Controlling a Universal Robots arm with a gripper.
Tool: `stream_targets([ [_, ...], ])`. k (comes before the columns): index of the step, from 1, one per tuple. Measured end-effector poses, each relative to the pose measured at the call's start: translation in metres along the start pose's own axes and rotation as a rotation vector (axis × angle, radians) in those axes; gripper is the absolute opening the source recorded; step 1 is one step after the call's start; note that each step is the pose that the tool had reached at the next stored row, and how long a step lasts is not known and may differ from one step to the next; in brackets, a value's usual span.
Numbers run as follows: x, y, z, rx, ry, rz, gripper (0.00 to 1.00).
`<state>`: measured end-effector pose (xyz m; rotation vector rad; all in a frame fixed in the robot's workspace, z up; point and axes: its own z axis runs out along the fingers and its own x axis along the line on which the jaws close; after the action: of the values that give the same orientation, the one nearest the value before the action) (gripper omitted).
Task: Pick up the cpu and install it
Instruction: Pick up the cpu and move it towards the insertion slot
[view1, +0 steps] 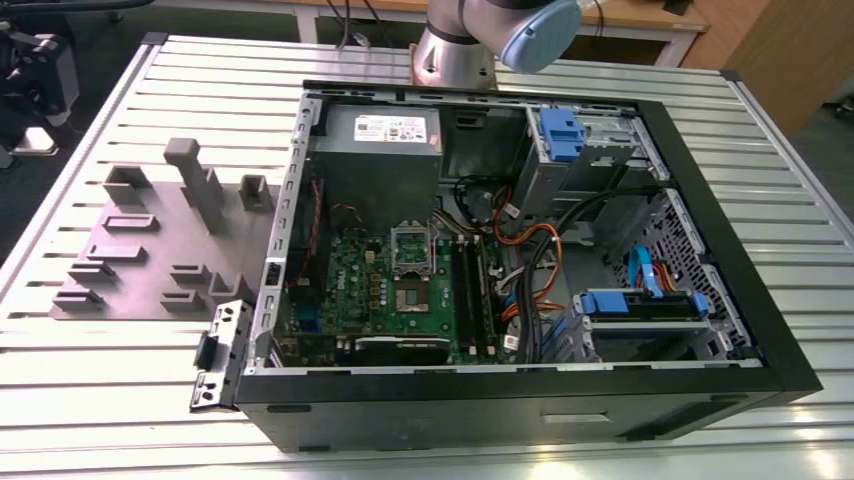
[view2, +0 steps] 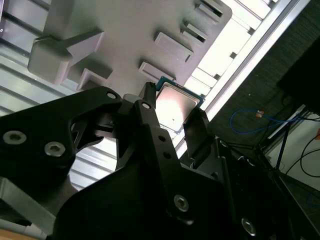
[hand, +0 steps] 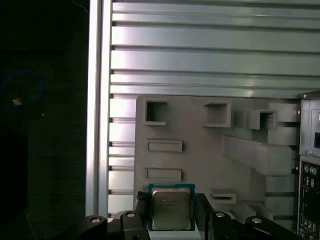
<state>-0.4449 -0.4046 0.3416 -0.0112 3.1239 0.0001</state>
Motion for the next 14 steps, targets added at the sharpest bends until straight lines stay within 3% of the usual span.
stream_targets([
  [14, -0.0002, 0.0000, -0.0094, 0.0000, 0.0000, 0.000, 0.47],
])
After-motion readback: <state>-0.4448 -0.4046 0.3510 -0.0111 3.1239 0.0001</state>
